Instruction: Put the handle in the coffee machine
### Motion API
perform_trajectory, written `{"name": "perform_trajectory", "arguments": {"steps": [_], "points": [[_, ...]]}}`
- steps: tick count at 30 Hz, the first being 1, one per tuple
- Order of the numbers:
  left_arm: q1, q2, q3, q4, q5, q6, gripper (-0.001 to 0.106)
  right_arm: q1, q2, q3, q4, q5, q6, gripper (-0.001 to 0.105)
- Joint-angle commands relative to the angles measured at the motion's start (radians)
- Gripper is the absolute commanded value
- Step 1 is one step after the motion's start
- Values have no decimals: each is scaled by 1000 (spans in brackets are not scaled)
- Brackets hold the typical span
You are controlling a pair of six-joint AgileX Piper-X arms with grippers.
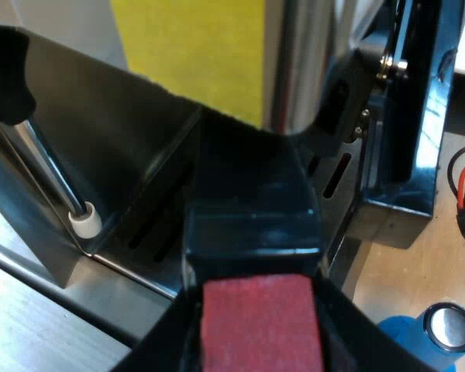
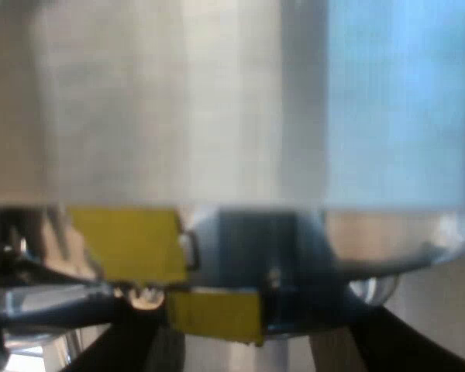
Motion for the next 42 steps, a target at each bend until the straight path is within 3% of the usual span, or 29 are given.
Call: {"name": "perform_trajectory", "arguments": {"steps": [1, 7, 19, 24, 30, 33, 38, 39, 40, 42], "points": [[2, -29, -18, -40, 120, -4, 0, -8, -13, -12, -102, 2, -16, 42], [2, -29, -18, -40, 120, -4, 0, -6, -13, -12, -104, 31, 20, 42], [2, -29, -18, -40, 120, -4, 0, -6, -13, -12, -109, 30, 22, 42], [2, -29, -18, -40, 62, -7, 0, -6, -13, -12, -112, 30, 22, 42], [2, -29, -18, -40, 59, -7, 2, -6, -13, -12, -117, 30, 22, 42], [2, -29, -18, -38, 59, -7, 18, -6, -13, -12, -134, 30, 22, 42], [2, -29, -18, -38, 59, -7, 29, -6, -13, -12, -149, 30, 22, 42], [2, -29, -18, -38, 59, -7, 35, -6, -13, -12, -149, 30, 22, 42], [2, -29, -18, -35, 59, -7, 64, -6, -13, -12, -152, 30, 22, 42], [2, -29, -18, -35, 59, -7, 64, -6, -13, -14, -159, 30, 22, 42]]}}
